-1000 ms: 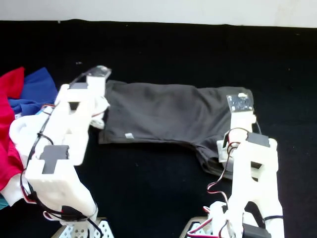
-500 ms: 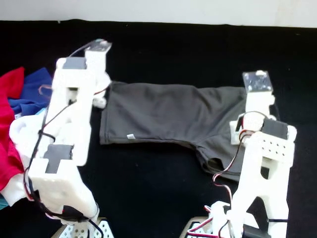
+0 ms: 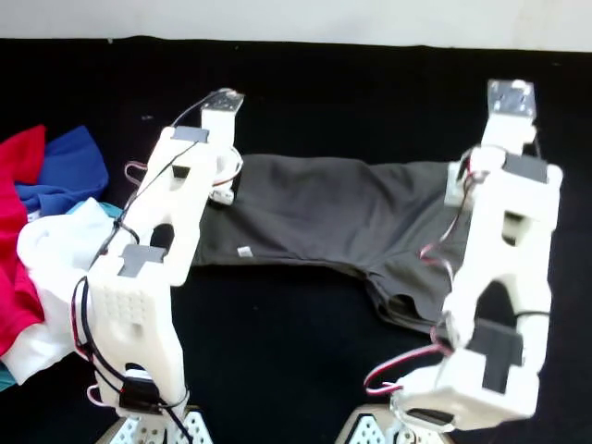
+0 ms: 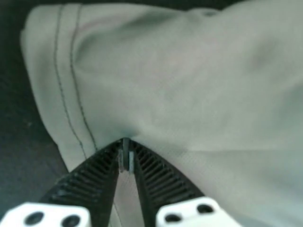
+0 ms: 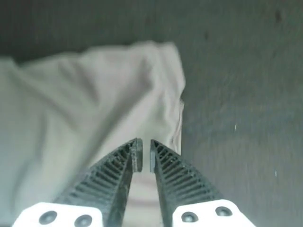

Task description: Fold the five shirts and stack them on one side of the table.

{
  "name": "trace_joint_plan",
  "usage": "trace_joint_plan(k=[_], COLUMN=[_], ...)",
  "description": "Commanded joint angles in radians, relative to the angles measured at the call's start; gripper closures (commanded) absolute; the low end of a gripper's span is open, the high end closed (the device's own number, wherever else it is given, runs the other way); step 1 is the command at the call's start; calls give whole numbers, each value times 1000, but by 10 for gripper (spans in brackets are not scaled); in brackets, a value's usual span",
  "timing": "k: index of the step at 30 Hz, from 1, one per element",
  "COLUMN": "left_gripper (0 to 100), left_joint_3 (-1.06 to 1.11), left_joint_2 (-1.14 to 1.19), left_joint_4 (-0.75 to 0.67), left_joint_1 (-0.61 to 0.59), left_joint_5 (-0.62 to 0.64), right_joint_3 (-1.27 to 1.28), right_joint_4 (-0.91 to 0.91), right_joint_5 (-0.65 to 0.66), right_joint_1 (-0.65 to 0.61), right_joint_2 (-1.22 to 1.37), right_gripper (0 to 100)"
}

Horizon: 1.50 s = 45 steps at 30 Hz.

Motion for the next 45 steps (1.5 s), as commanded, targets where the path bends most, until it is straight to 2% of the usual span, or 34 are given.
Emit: trace_joint_plan(k=[1,14,20,24,29,32,38,45], left_gripper=[991,991,991,991,991,990,990,990], left_joint_3=[-36,-50,-143,-142,-147,-154,-157,-165], left_joint_2=[7,28,-85,-67,79,130,134,128], left_joint_4=[-55,-74,89,23,-112,-178,-183,-71], left_joint_1=[-22,-24,-18,-18,-19,-16,-25,-97], left_joint_5=[3,3,3,9,176,226,235,236], right_joint_3=[-211,-526,-630,-680,-756,-773,-773,-777], right_joint_4=[10,13,120,220,240,232,171,136], right_joint_5=[-25,-52,-52,-51,-54,-51,-51,-49], right_joint_1=[-30,4,64,51,-21,-84,-127,-15], right_joint_2=[159,587,607,602,602,610,647,776], right_gripper=[954,954,954,954,954,954,954,954])
